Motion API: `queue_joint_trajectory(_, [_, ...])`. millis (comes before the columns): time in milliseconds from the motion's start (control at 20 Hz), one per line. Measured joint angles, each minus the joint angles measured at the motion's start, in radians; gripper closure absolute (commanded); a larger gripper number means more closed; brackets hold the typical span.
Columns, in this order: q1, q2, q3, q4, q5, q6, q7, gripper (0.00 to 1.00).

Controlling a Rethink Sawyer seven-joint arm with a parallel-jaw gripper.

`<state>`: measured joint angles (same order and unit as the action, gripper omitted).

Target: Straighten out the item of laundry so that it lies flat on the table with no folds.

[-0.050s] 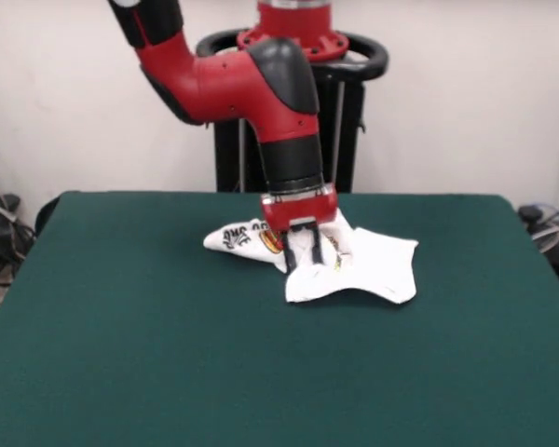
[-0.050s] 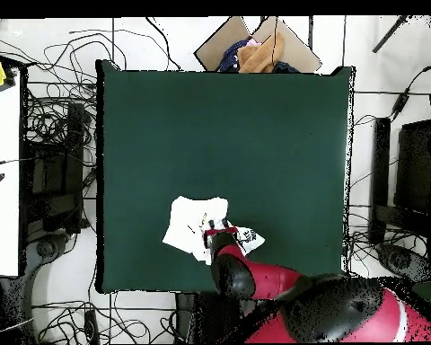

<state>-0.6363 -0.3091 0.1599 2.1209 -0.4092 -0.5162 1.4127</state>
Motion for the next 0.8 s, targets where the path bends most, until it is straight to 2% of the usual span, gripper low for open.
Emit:
queue_joint_trajectory(150, [0.094,-0.007,-0.066,0.006,0.047,-0.066,0.0,1.0])
queue_joint_trajectory(300, [0.139,-0.028,-0.101,0.005,0.07,-0.047,0.0,1.0])
queue_joint_trajectory(500, [0.147,-0.061,-0.143,0.0,0.075,0.027,0.0,1.0])
queue_joint_trajectory(650, [0.138,-0.076,-0.21,-0.036,0.076,0.103,0.0,1.0])
queue_joint_trajectory(800, [0.14,-0.074,-0.257,-0.069,0.077,0.118,0.0,1.0])
